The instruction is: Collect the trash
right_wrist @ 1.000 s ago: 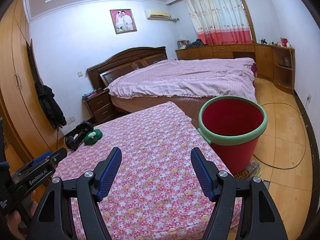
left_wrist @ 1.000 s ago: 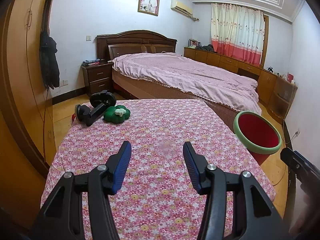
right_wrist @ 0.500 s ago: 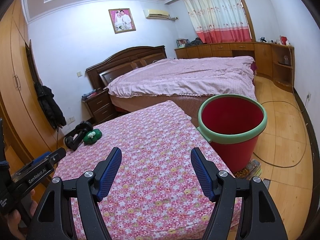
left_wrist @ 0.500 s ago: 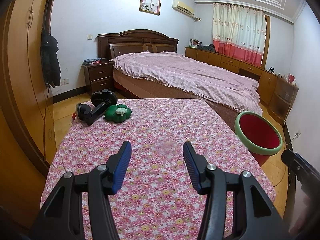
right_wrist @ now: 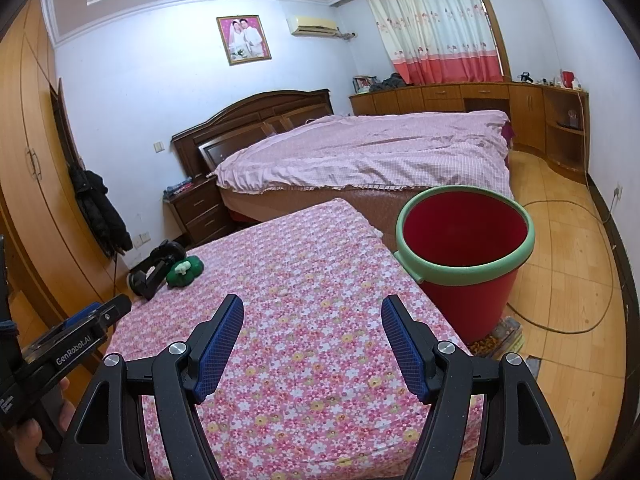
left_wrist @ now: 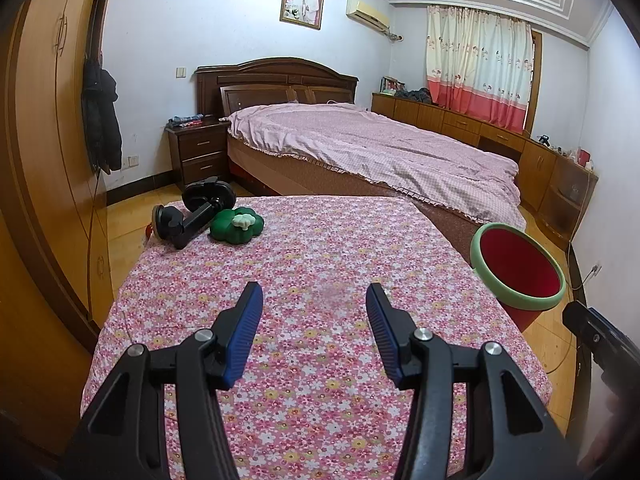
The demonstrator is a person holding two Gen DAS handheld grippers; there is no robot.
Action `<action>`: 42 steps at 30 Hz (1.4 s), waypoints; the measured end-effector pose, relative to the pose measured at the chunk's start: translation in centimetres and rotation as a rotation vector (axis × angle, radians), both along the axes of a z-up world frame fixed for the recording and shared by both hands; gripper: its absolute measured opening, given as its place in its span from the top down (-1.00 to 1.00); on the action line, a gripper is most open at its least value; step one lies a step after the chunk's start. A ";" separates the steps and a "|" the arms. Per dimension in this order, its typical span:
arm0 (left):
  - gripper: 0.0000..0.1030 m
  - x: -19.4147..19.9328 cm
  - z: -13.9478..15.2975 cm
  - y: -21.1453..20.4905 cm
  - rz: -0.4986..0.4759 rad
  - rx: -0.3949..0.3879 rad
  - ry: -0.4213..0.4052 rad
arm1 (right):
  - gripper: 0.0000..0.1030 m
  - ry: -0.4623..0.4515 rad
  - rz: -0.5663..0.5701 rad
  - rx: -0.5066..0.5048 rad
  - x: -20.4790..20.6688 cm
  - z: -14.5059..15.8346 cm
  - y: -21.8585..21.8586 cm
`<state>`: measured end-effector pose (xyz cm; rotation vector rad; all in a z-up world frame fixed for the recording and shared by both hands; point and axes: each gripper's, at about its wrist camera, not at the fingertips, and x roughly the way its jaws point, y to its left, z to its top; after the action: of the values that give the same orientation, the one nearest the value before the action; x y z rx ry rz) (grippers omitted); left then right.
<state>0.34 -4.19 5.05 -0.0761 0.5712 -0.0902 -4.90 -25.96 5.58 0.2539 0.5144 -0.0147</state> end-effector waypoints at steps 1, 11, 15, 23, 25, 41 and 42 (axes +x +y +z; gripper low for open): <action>-0.05 0.0 0.0 0.0 0.000 0.000 0.001 | -0.42 0.001 0.000 0.001 0.0 0.0 0.0; -0.05 -0.1 -0.2 0.1 0.004 0.000 0.000 | -0.42 0.002 0.001 0.003 0.1 -0.2 0.0; -0.05 -0.1 -0.2 0.1 0.003 -0.001 0.002 | -0.42 0.002 0.001 0.002 0.1 -0.2 -0.1; -0.05 -0.1 -0.2 0.1 0.004 -0.001 0.002 | -0.42 0.002 0.001 0.003 0.1 -0.2 0.0; -0.05 -0.1 -0.2 0.1 0.004 0.000 0.001 | -0.42 0.002 0.001 0.002 0.1 -0.1 -0.1; -0.05 -0.2 -0.3 0.1 0.007 -0.001 0.001 | -0.42 0.004 0.003 0.003 0.1 -0.2 -0.1; -0.05 -0.2 -0.3 0.0 0.008 -0.001 0.001 | -0.42 0.004 0.003 0.004 0.1 -0.2 -0.1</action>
<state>0.13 -4.21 4.78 -0.0790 0.5718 -0.0823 -4.79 -26.09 5.34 0.2567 0.5190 -0.0116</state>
